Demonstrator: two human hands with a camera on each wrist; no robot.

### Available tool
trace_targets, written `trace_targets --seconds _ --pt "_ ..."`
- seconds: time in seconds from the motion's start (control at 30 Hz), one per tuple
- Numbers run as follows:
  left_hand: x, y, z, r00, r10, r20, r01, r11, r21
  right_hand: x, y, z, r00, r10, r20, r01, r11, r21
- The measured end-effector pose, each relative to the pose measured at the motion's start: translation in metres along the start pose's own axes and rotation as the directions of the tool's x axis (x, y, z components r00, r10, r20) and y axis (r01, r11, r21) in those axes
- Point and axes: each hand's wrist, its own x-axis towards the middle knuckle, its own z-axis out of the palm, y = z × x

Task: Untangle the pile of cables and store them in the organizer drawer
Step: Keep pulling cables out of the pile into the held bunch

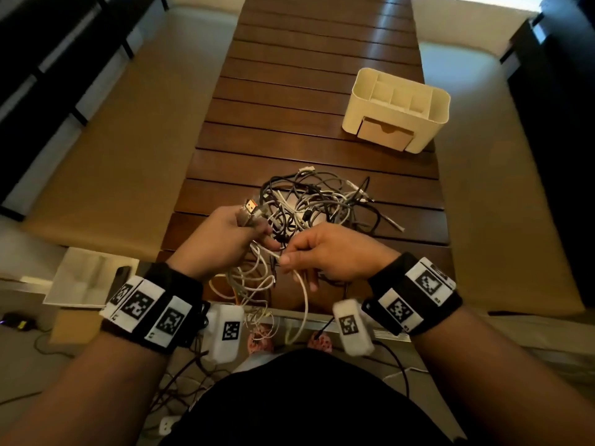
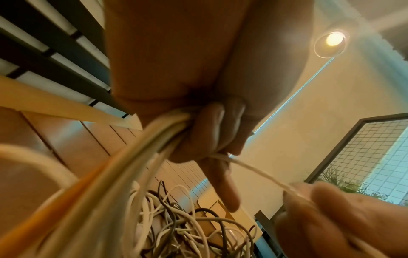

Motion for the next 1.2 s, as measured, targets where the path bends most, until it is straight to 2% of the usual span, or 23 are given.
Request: trace_targets --seconds 0.1,0.2,0.3,0.37,0.43,0.53,0.57,0.63,0.7,0.87,1.03,1.2 --pt "0.008 -0.003 -0.005 0.992 0.03 -0.124 -0.031 0.999 -0.011 0.001 0.008 0.003 0.998 0.044 0.037 -0.044 0.999 0.016" --pt "0.011 -0.005 -0.015 0.975 0.028 -0.222 -0.052 0.994 -0.099 0.002 0.024 0.005 0.98 0.192 0.051 -0.181 0.97 -0.161" --pt "0.011 -0.004 -0.023 0.953 0.045 -0.3 -0.089 0.987 -0.136 -0.001 0.044 0.001 0.895 0.424 0.139 -0.34 0.848 -0.406" --pt "0.011 -0.006 -0.025 0.95 0.062 -0.307 -0.109 0.985 -0.137 -0.003 0.047 -0.005 0.853 0.499 0.152 -0.348 0.761 -0.547" --pt "0.011 -0.009 -0.023 0.952 0.066 -0.299 -0.111 0.985 -0.135 -0.005 0.042 -0.012 0.865 0.49 0.108 -0.354 0.748 -0.561" --pt "0.007 -0.011 -0.018 0.954 0.054 -0.295 -0.1 0.984 -0.144 -0.003 0.027 -0.022 0.947 0.316 -0.064 -0.311 0.842 -0.442" --pt "0.006 -0.011 -0.016 0.954 0.061 -0.292 -0.109 0.983 -0.148 0.001 0.024 -0.022 0.958 0.253 -0.137 -0.287 0.87 -0.4" --pt "0.003 -0.012 -0.014 0.956 0.076 -0.285 -0.122 0.981 -0.148 0.013 0.018 -0.018 0.957 0.159 -0.241 -0.235 0.915 -0.328" --pt "0.001 -0.014 -0.012 0.957 0.082 -0.279 -0.128 0.98 -0.151 0.029 0.017 -0.004 0.957 0.121 -0.263 -0.2 0.934 -0.297" --pt "-0.01 -0.015 -0.01 0.958 0.103 -0.268 -0.144 0.98 -0.137 0.068 0.035 0.023 0.962 0.178 -0.207 -0.227 0.943 -0.244" --pt "-0.019 -0.026 -0.026 0.947 0.098 -0.307 -0.162 0.968 -0.193 0.071 0.043 0.035 0.977 0.212 -0.02 -0.207 0.921 -0.33" --pt "-0.021 -0.031 -0.053 0.907 0.095 -0.41 -0.208 0.948 -0.242 0.056 0.057 0.041 0.927 0.342 0.153 -0.22 0.827 -0.518"
